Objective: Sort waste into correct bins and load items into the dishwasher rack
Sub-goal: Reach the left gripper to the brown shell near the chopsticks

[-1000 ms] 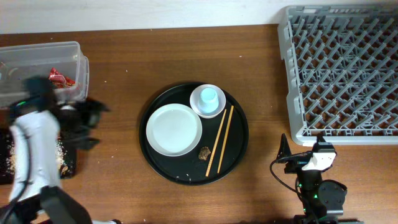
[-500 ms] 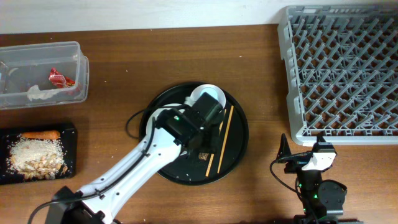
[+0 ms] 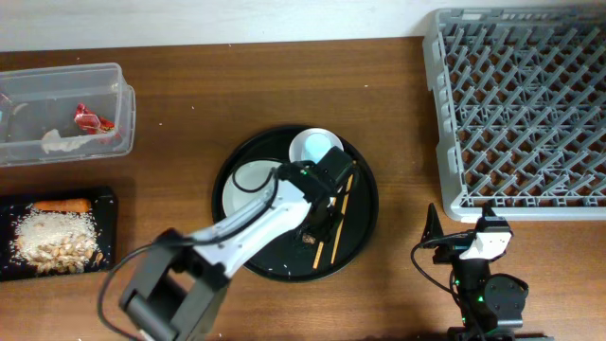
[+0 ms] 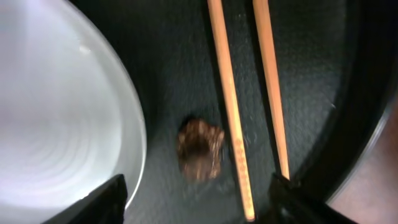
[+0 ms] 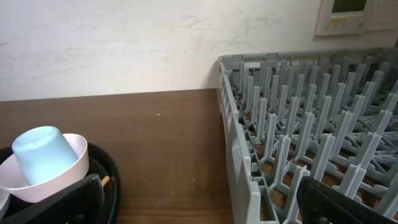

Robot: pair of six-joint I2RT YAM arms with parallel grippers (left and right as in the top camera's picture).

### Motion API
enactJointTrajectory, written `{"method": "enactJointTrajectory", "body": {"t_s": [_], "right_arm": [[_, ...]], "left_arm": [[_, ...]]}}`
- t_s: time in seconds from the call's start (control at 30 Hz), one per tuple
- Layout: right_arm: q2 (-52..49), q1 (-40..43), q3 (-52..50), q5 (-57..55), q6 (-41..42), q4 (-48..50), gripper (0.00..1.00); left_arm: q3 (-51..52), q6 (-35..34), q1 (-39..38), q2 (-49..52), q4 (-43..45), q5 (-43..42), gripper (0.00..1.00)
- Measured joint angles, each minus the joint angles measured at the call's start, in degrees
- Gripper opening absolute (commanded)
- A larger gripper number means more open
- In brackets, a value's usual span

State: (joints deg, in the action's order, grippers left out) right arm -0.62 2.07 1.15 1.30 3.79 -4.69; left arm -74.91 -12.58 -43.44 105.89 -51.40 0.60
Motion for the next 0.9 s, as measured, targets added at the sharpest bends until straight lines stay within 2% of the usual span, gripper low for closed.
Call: {"method": "enactJointTrajectory", "body": {"t_s": [0.13,0.27,0.43,0.5,0.6,0.7,0.8,0.9], "right_arm": [[0.0,0.0,0.0,0.0,0.04,0.0,0.98],[0.0,0.0,0.0,0.0,0.02,-0.02,0.98],[0.0,0.0,0.0,0.0,0.0,-0.02,0.98],[0.0,0.0,0.0,0.0,0.0,0.0,0.98],[0.0,0.0,0.0,0.0,0.02,0.0,0.98],[0.0,0.0,0.0,0.0,0.07,0.0,0.98],[0.0,0.0,0.0,0.0,0.0,-0.02,0.98],[0.0,0.0,0.0,0.0,0.0,0.0,0.98]], "left_arm": [[0.02,0.0,0.0,4.31,0.92,-0.07,0.65],[0.02,0.04,0.0,5.99,1.44,-0.26,0.55],[0.0,0.17,0.0,6.86,1.53,-1.38,0.55],[-0.11,0.17,-0.09,6.86,1.33,0.87,0.56],[-0.33,0.17,0.61,6.97,0.42,8.83,0.56],[-3.48,0.17,5.29,7.02,-2.03,13.57,0.56],[-5.33,0.17,5.33,6.99,-3.43,12.44,0.56],[-5.62,0.17,5.33,6.99,-4.33,7.37,0.55]]}}
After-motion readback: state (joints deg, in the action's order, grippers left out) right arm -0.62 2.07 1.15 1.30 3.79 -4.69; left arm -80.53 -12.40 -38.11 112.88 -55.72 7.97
